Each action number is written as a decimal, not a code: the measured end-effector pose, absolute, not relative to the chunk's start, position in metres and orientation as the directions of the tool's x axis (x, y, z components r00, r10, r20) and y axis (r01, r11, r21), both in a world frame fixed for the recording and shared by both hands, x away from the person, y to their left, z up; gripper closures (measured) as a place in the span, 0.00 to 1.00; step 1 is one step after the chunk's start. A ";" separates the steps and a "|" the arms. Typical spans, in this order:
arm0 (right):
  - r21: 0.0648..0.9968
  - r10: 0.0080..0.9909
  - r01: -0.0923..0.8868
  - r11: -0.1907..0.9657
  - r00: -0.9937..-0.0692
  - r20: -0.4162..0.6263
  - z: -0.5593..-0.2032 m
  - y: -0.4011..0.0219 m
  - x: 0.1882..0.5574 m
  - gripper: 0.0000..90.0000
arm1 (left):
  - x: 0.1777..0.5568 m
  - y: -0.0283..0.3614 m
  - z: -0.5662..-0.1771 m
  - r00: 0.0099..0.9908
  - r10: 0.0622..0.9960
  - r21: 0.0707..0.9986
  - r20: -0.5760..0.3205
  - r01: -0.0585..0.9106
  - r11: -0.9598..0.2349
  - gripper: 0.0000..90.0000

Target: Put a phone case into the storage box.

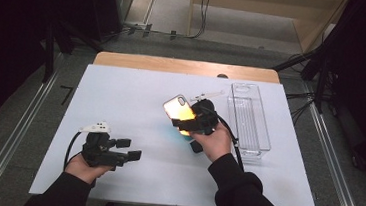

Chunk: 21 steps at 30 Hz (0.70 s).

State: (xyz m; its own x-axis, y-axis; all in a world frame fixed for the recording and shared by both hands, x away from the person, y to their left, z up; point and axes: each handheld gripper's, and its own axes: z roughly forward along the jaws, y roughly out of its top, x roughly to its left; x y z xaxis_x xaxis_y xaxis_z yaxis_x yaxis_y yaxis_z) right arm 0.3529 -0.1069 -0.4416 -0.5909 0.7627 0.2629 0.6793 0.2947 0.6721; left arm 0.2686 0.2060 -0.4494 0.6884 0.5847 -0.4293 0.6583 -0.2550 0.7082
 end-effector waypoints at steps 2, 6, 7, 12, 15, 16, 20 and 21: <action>0.672 0.759 0.681 0.291 -0.592 0.271 -0.441 -0.111 0.347 0.22 | 0.270 0.200 -0.446 0.694 0.584 0.714 -0.422 0.651 -0.259 0.28; 0.673 0.753 0.682 0.288 -0.595 0.281 -0.443 -0.118 0.336 0.22 | 0.273 0.194 -0.441 0.697 0.584 0.719 -0.417 0.646 -0.257 0.28; 0.676 0.750 0.680 0.286 -0.597 0.284 -0.444 -0.120 0.334 0.22 | 0.274 0.193 -0.439 0.699 0.585 0.721 -0.412 0.642 -0.260 0.28; 0.681 0.750 0.675 0.284 -0.599 0.280 -0.447 -0.125 0.322 0.22 | 0.281 0.187 -0.434 0.702 0.585 0.723 -0.406 0.638 -0.264 0.28; 0.677 0.746 0.681 0.281 -0.598 0.293 -0.449 -0.126 0.318 0.22 | 0.285 0.183 -0.431 0.701 0.584 0.723 -0.409 0.639 -0.262 0.28; 0.675 0.742 0.683 0.278 -0.599 0.300 -0.450 -0.126 0.318 0.22 | 0.286 0.182 -0.430 0.701 0.584 0.723 -0.409 0.640 -0.261 0.28; 0.669 0.729 0.698 0.256 -0.594 0.340 -0.454 -0.125 0.314 0.22 | 0.290 0.178 -0.426 0.699 0.581 0.725 -0.416 0.641 -0.252 0.28; 0.668 0.728 0.699 0.253 -0.593 0.345 -0.454 -0.125 0.313 0.22 | 0.291 0.177 -0.424 0.699 0.582 0.727 -0.416 0.640 -0.249 0.28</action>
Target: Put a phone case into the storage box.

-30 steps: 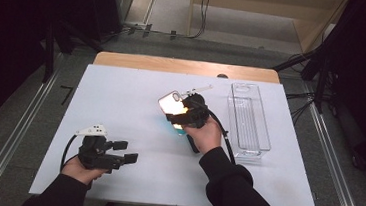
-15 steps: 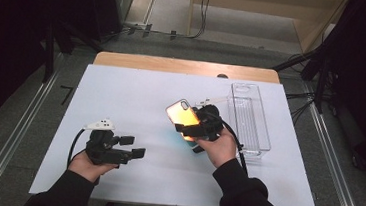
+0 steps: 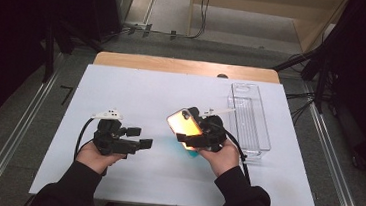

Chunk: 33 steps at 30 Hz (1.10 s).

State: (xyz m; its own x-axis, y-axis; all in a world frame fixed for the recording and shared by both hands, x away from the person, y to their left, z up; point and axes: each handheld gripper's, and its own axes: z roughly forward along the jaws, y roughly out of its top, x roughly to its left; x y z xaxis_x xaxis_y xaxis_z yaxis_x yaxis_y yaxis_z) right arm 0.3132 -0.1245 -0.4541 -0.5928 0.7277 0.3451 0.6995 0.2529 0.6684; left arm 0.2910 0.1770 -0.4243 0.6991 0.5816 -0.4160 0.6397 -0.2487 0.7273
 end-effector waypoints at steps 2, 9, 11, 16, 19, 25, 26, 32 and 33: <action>0.668 0.723 0.706 0.236 -0.587 0.364 -0.455 -0.124 0.311 0.22 | 0.293 0.176 -0.421 0.702 0.586 0.730 -0.405 0.634 -0.254 0.28; 0.659 0.717 0.732 0.173 -0.552 0.425 -0.459 -0.118 0.304 0.22 | 0.299 0.168 -0.414 0.697 0.588 0.730 -0.410 0.637 -0.248 0.28; 0.649 0.713 0.746 0.152 -0.537 0.451 -0.460 -0.117 0.303 0.22 | 0.300 0.165 -0.413 0.698 0.586 0.729 -0.412 0.638 -0.247 0.28; 0.647 0.695 0.757 0.096 -0.516 0.501 -0.462 -0.113 0.300 0.22 | 0.302 0.161 -0.411 0.691 0.591 0.724 -0.416 0.645 -0.245 0.28; 0.645 0.684 0.761 0.070 -0.507 0.524 -0.463 -0.112 0.299 0.22 | 0.306 0.160 -0.410 0.681 0.593 0.718 -0.430 0.656 -0.233 0.28; 0.650 0.672 0.760 0.022 -0.493 0.553 -0.465 -0.110 0.295 0.22 | 0.311 0.158 -0.408 0.659 0.610 0.707 -0.440 0.673 -0.217 0.28; 0.651 0.672 0.759 0.016 -0.490 0.555 -0.466 -0.110 0.295 0.22 | 0.312 0.157 -0.408 0.656 0.612 0.707 -0.441 0.675 -0.213 0.28; 0.645 0.661 0.763 -0.040 -0.464 0.590 -0.467 -0.109 0.292 0.22 | 0.318 0.152 -0.406 0.634 0.627 0.694 -0.452 0.692 -0.200 0.29; 0.641 0.653 0.766 -0.050 -0.460 0.601 -0.468 -0.109 0.291 0.22 | 0.319 0.151 -0.406 0.634 0.629 0.693 -0.451 0.692 -0.200 0.29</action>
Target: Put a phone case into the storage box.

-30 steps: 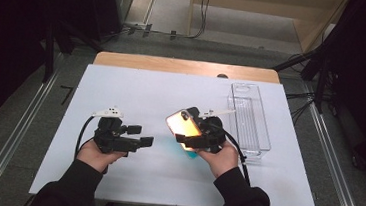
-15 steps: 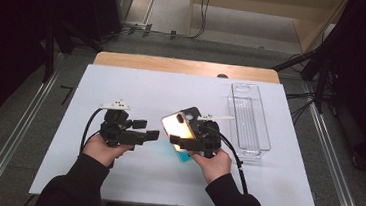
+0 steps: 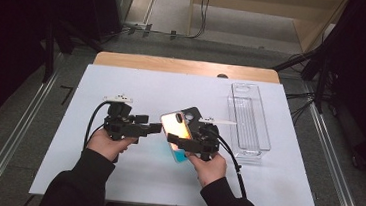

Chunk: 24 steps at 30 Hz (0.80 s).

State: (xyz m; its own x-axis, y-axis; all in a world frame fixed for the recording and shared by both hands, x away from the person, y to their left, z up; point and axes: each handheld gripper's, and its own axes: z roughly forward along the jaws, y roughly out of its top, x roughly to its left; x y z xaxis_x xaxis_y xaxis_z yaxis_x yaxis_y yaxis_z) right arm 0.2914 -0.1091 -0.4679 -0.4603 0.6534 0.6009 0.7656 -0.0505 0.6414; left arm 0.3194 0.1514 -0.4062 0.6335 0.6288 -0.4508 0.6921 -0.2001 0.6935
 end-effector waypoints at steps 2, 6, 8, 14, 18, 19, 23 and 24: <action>0.639 0.651 0.767 -0.063 -0.454 0.609 -0.469 -0.109 0.291 0.22 | 0.321 0.149 -0.406 0.629 0.631 0.688 -0.454 0.697 -0.200 0.29; 0.633 0.641 0.770 -0.079 -0.447 0.624 -0.472 -0.108 0.291 0.22 | 0.325 0.145 -0.408 0.611 0.636 0.675 -0.471 0.714 -0.186 0.29; 0.625 0.635 0.776 -0.084 -0.442 0.634 -0.473 -0.107 0.290 0.22 | 0.327 0.144 -0.409 0.599 0.641 0.666 -0.480 0.724 -0.178 0.29; 0.618 0.622 0.780 -0.099 -0.436 0.650 -0.475 -0.105 0.289 0.22 | 0.333 0.140 -0.411 0.570 0.650 0.645 -0.503 0.748 -0.157 0.31; 0.622 0.620 0.776 -0.105 -0.438 0.651 -0.474 -0.105 0.289 0.23 | 0.337 0.136 -0.414 0.545 0.651 0.616 -0.529 0.774 -0.146 0.34; 0.623 0.618 0.775 -0.107 -0.439 0.652 -0.474 -0.104 0.289 0.23 | 0.338 0.134 -0.414 0.538 0.652 0.612 -0.534 0.778 -0.141 0.35; 0.623 0.616 0.774 -0.109 -0.439 0.654 -0.474 -0.103 0.288 0.23 | 0.339 0.130 -0.418 0.512 0.657 0.585 -0.553 0.800 -0.131 0.41; 0.623 0.614 0.774 -0.111 -0.440 0.655 -0.474 -0.102 0.288 0.23 | 0.340 0.129 -0.419 0.505 0.662 0.583 -0.554 0.803 -0.126 0.44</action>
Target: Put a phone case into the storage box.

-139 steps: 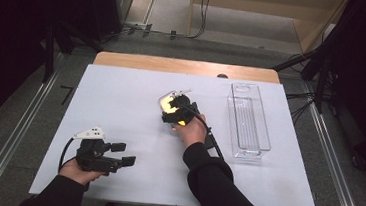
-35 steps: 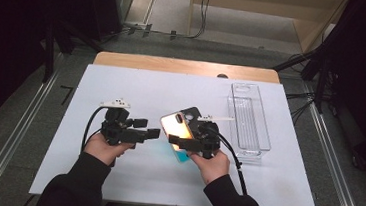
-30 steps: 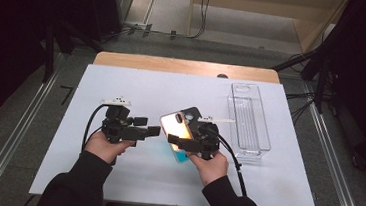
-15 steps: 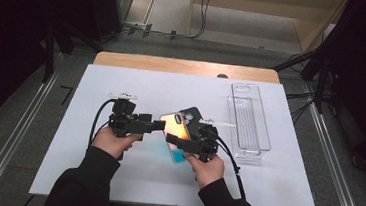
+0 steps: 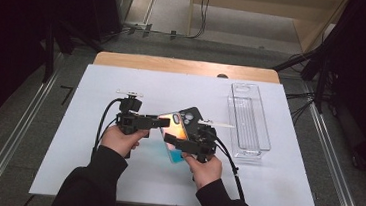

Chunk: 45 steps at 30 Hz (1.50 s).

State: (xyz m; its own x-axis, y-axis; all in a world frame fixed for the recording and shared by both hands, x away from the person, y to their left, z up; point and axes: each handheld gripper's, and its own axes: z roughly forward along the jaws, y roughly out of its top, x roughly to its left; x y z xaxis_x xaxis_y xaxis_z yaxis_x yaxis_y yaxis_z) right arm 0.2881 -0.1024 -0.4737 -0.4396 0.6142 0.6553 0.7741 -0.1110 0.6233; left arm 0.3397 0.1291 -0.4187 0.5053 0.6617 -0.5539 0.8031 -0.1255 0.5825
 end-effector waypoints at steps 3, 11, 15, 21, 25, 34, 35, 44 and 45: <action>0.628 0.611 0.770 -0.117 -0.442 0.656 -0.473 -0.103 0.288 0.23 | 0.340 0.128 -0.420 0.493 0.658 0.581 -0.569 0.808 -0.104 0.52; 0.645 0.592 0.733 -0.214 -0.428 0.683 -0.474 -0.117 0.286 0.72 | 0.342 0.131 -0.423 0.457 0.651 0.562 -0.606 0.825 -0.057 0.80; 0.645 0.599 0.739 -0.197 -0.430 0.675 -0.475 -0.120 0.288 0.72 | 0.347 0.139 -0.422 0.436 0.610 0.545 -0.662 0.838 -0.008 0.89; 0.648 0.597 0.739 -0.184 -0.440 0.671 -0.474 -0.119 0.289 0.70 | 0.348 0.145 -0.419 0.436 0.599 0.551 -0.671 0.835 0.010 0.90; 0.650 0.601 0.740 -0.172 -0.444 0.665 -0.473 -0.118 0.288 0.70 | 0.347 0.145 -0.418 0.440 0.607 0.554 -0.662 0.832 0.002 0.90; 0.666 0.626 0.731 -0.146 -0.453 0.635 -0.469 -0.117 0.287 0.68 | 0.345 0.143 -0.415 0.445 0.614 0.560 -0.652 0.828 -0.005 0.90; 0.670 0.629 0.730 -0.137 -0.458 0.628 -0.467 -0.117 0.287 0.67 | 0.345 0.143 -0.414 0.450 0.618 0.566 -0.645 0.824 -0.010 0.90; 0.682 0.654 0.725 -0.102 -0.468 0.595 -0.460 -0.119 0.288 0.62 | 0.343 0.145 -0.409 0.454 0.641 0.590 -0.618 0.808 -0.004 0.90; 0.682 0.654 0.725 -0.102 -0.468 0.595 -0.460 -0.119 0.288 0.62 | 0.343 0.145 -0.409 0.454 0.641 0.590 -0.618 0.808 -0.004 0.90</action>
